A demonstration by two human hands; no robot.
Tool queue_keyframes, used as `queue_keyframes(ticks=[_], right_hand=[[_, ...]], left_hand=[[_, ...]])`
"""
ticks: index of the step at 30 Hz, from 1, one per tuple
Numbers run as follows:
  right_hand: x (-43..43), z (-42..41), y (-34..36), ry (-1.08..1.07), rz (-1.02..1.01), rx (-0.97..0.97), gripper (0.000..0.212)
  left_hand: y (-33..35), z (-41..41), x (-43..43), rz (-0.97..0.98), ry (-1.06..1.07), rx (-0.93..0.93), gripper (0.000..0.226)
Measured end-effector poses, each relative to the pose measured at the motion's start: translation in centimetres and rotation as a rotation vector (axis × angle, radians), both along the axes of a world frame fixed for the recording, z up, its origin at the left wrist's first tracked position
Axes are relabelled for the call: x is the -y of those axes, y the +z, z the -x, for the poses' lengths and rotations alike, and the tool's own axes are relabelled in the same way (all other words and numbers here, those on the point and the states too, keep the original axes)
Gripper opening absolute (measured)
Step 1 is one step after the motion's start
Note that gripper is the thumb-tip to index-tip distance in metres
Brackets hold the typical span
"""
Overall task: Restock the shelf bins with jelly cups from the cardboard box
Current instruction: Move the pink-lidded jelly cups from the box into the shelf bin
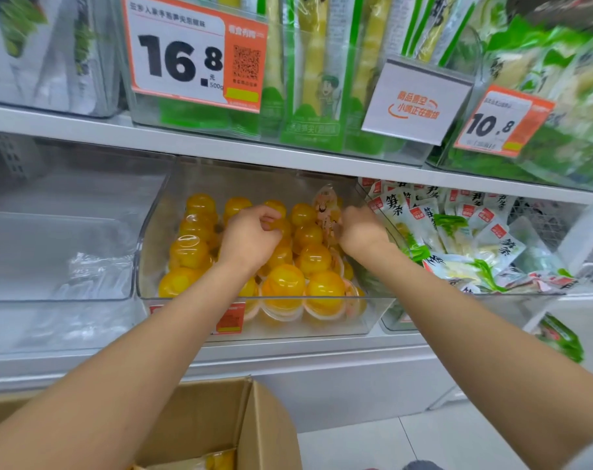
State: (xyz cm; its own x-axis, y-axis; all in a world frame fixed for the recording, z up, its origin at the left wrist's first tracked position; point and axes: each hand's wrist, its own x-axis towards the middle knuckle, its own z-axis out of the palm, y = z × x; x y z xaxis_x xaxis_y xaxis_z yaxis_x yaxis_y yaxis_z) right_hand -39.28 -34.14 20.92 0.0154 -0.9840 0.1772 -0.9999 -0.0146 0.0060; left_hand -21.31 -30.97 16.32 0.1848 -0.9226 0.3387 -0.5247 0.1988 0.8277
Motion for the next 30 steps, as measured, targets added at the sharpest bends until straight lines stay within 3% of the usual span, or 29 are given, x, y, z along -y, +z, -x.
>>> queue_keyframes(ticks=[5,9,21,26,30], right_hand=[[1.2,-0.4,-0.8,-0.023,0.038,-0.086,0.041],[1.5,0.1,-1.4,-0.025,0.07,0.054,0.025],[-9.0,-2.3,-1.2,0.305,0.336,0.34,0.017],[-16.5,-7.0,-4.0,0.438,0.278,0.426,0.005],[-21.1,-9.9,-9.3,0.479,0.07,0.435,0.007]], left_hand=[[-0.1,-0.2,0.2,0.018,0.019,0.015,0.027],[0.2,-0.1,-0.2,0.035,0.076,0.053,0.022],[2.4,-1.5,-7.5,0.017,0.121,0.182,0.005],[1.4,-3.8,-14.9,-0.033,0.105,0.261,0.007],[-4.5,-7.7,-20.4,-0.261,0.108,0.297,0.007]])
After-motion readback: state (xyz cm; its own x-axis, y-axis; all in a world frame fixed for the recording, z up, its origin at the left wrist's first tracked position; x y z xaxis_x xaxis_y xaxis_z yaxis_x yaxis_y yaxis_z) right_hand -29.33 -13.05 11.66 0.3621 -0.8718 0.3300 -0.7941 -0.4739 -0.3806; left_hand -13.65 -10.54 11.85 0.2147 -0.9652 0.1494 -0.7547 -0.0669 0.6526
